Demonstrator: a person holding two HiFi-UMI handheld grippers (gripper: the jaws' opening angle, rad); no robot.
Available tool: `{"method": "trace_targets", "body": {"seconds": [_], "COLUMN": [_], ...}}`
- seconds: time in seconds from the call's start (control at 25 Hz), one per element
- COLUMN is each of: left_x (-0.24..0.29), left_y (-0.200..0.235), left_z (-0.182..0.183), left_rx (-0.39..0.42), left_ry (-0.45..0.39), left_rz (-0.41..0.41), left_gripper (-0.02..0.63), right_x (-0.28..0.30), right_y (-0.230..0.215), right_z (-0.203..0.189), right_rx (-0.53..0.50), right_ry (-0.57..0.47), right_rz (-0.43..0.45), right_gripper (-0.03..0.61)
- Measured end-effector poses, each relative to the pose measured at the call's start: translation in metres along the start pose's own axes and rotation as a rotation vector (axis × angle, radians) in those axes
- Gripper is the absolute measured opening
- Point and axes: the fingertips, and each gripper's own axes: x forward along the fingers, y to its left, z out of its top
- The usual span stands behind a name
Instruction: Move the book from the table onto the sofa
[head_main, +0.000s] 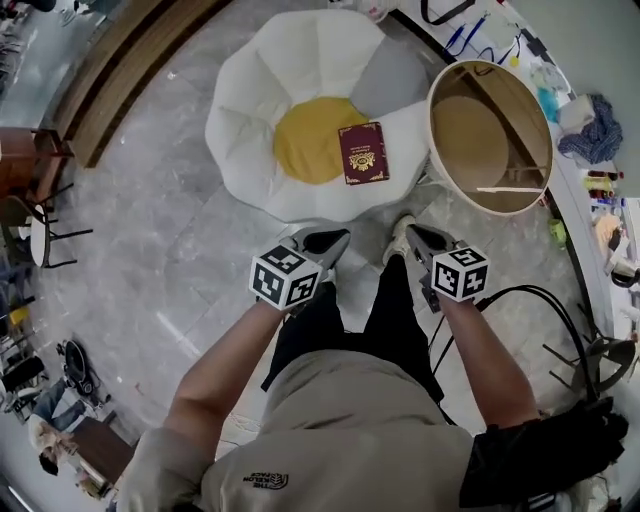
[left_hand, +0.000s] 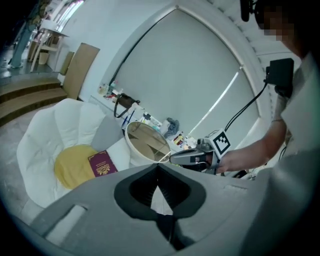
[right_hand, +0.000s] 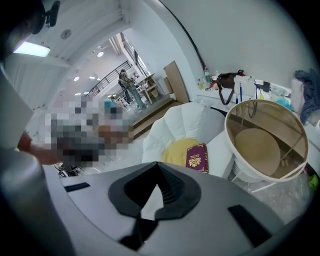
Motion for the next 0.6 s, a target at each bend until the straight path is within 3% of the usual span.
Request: {"method": "trace_targets", "body": {"seconds": [0.2,0.6], "left_x": [-0.041,-0.102], "left_y": [-0.07,-0.175], "left_z": [0.023,0.075], "left_rx": [0.143,0.287], "left_ry": [0.0,-0.061], "left_rz": [-0.063,-0.133], "left_gripper": [0.008,0.008], "right_x": [-0.063,-0.169], "right_y": [0.046,0.123], "right_z": [0.006,0.043], "right_rx": [-0.01,-0.152], "right_ry": [-0.067,-0.192], "right_rz": [0.006,0.035], "right_gripper": [0.012,0.012]}}
